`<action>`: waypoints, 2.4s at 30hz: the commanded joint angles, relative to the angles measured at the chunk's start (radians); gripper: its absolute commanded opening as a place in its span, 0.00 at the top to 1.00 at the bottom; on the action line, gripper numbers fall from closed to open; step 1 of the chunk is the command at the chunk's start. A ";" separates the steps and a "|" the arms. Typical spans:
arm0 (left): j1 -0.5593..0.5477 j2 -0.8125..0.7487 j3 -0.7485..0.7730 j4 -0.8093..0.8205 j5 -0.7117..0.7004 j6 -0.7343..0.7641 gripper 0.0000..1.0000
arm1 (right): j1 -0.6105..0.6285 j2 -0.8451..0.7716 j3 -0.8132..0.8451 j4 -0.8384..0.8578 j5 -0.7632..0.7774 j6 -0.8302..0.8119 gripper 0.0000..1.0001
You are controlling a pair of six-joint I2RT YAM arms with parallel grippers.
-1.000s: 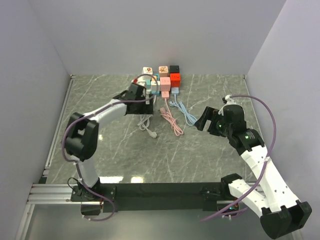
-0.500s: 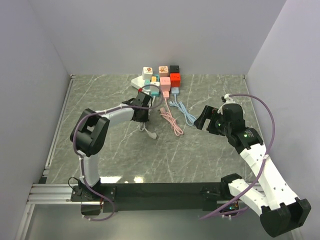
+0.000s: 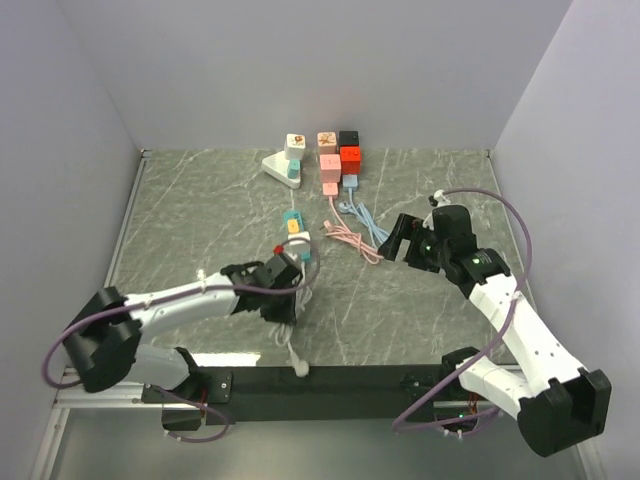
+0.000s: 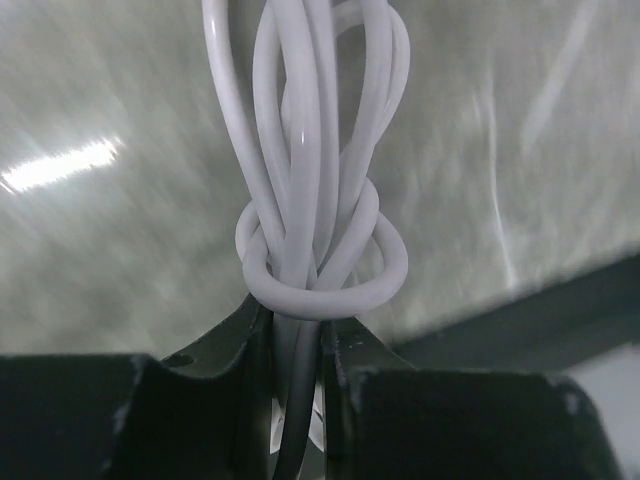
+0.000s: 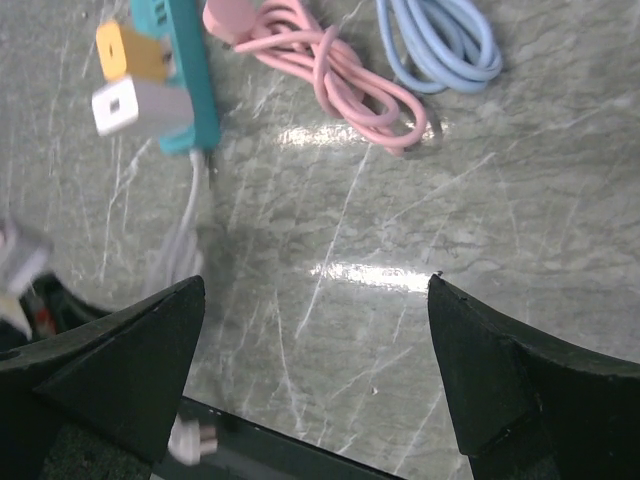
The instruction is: Pull the plug off the socket
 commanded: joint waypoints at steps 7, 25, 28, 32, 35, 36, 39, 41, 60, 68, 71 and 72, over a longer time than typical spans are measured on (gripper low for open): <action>-0.191 -0.206 -0.193 -0.060 0.138 -0.267 0.91 | 0.138 0.138 0.021 0.097 -0.017 -0.001 0.02; -0.002 -0.455 0.224 -0.203 -0.422 -0.288 0.01 | 0.402 0.386 0.262 0.066 0.195 0.010 0.01; 0.136 -0.490 0.204 -0.177 -0.415 -0.256 0.01 | 0.441 0.474 0.366 0.035 0.239 -0.019 0.01; 0.294 -0.516 0.170 -0.094 -0.329 -0.193 0.01 | 0.488 0.595 0.498 -0.017 0.281 -0.034 0.01; 0.380 -0.478 0.158 -0.066 -0.260 -0.156 0.01 | 0.514 0.667 0.585 -0.035 0.299 -0.043 0.02; 0.417 -0.469 0.149 -0.031 -0.242 -0.144 0.01 | 0.521 0.708 0.627 -0.040 0.327 -0.050 0.03; 0.491 -0.435 0.083 0.021 -0.167 -0.114 0.01 | 0.566 0.811 0.748 -0.098 0.409 -0.068 0.05; 0.523 -0.414 0.049 0.046 -0.133 -0.108 0.01 | 0.577 0.862 0.802 -0.123 0.425 -0.068 0.05; 0.609 -0.507 -0.106 0.113 -0.027 -0.133 0.01 | 0.607 1.128 0.911 -0.161 0.342 -0.051 0.50; 0.611 -0.447 -0.161 0.233 0.059 -0.123 0.01 | 0.558 1.010 0.732 0.001 0.047 -0.056 1.00; 0.611 -0.414 -0.172 0.292 0.095 -0.128 0.01 | 0.527 0.896 0.594 0.159 -0.125 -0.069 1.00; 0.611 -0.404 -0.175 0.312 0.101 -0.134 0.01 | 0.516 0.879 0.572 0.213 -0.174 -0.080 1.00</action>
